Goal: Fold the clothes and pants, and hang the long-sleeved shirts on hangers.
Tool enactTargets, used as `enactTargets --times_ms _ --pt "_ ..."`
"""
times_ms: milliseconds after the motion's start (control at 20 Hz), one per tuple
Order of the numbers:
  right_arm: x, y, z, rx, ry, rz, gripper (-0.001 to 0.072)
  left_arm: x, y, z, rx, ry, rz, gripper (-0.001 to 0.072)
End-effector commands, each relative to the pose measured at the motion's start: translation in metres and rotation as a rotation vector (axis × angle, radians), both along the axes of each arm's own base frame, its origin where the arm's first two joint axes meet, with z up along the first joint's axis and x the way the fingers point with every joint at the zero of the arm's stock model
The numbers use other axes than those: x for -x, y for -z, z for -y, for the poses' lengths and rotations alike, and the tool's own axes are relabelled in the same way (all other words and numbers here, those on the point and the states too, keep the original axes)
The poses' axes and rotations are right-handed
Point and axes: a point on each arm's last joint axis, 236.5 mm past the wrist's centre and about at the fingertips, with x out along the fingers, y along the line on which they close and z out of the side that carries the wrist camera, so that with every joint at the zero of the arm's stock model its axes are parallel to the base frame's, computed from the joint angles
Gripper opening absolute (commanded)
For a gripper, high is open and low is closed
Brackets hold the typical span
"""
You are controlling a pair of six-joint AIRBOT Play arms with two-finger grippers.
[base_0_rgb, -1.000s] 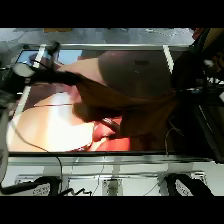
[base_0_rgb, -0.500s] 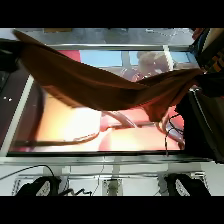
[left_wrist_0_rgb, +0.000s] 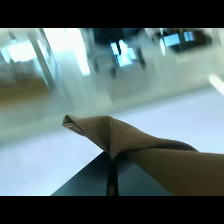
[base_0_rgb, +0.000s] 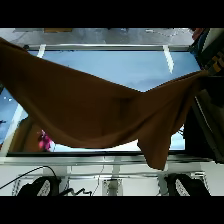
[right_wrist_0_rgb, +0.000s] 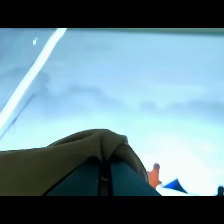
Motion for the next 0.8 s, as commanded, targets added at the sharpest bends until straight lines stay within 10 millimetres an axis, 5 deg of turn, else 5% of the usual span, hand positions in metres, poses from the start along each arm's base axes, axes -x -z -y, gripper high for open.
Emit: enactTargets --times_ms 0,150,300,450,600,650,700,750 --pt "-0.042 0.067 0.003 -0.012 -0.009 -0.213 0.0022 -0.047 0.112 0.001 0.107 0.037 -0.275 0.0021" --pt "-0.088 0.153 0.009 -0.043 0.008 -0.425 0.0022 -0.084 0.219 0.019 0.169 0.091 -0.528 0.0022" --pt "-0.137 0.215 0.018 -0.072 0.058 -0.510 0.0022 -0.126 0.280 0.033 0.182 0.079 -0.588 0.0022" --pt "-0.178 0.248 0.031 -0.092 0.126 -0.483 0.0022 -0.164 0.287 0.033 0.175 0.013 -0.478 0.0022" --pt "-0.201 0.253 0.041 -0.096 0.174 -0.421 0.0022 -0.177 0.275 0.028 0.173 -0.022 -0.400 0.0026" --pt "-0.204 0.251 0.044 -0.089 0.183 -0.403 0.0057 -0.175 0.277 0.030 0.172 -0.015 -0.414 0.0160" --pt "-0.205 0.251 0.047 -0.075 0.188 -0.396 0.0212 -0.171 0.282 0.032 0.173 -0.002 -0.438 0.0478" --pt "-0.204 0.254 0.053 -0.045 0.196 -0.400 0.0404 -0.167 0.286 0.034 0.175 0.008 -0.462 0.0720"
